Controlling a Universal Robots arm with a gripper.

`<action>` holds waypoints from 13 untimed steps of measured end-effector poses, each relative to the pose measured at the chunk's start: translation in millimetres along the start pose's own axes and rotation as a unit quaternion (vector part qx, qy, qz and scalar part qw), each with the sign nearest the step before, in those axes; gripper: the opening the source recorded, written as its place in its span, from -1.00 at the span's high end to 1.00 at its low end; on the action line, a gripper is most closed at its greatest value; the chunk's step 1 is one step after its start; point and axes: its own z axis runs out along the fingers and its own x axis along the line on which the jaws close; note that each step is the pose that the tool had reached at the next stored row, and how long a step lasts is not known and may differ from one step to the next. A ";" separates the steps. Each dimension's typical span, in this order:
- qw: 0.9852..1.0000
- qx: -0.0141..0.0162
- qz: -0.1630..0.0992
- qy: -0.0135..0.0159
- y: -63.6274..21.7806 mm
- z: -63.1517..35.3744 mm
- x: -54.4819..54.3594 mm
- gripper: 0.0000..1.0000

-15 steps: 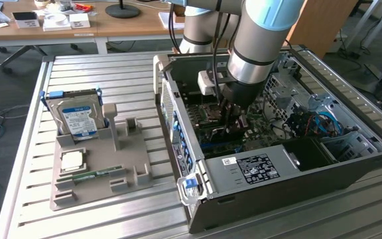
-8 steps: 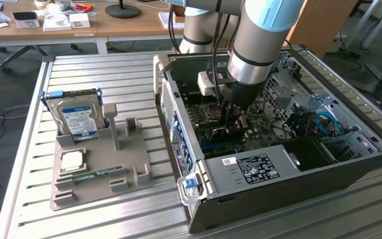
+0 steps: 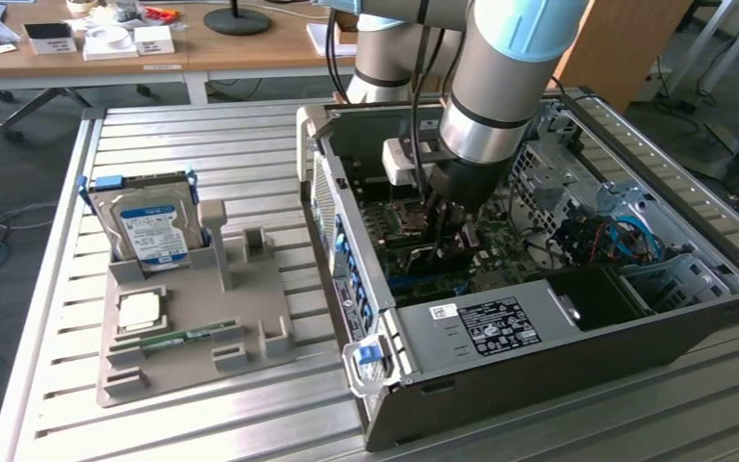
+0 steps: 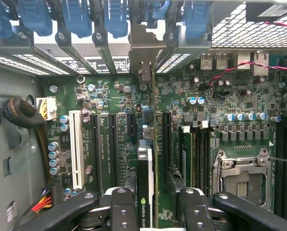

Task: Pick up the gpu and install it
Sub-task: 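Insert the gpu into the slot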

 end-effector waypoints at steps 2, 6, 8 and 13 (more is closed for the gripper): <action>1.000 0.000 0.000 0.000 0.0 0.1 -0.3 0.20; 1.000 0.000 0.000 0.000 0.0 0.1 -0.5 0.20; 1.000 0.000 0.000 0.000 0.0 0.1 -0.5 0.20; 1.000 0.000 0.000 0.000 0.0 0.1 -0.5 0.20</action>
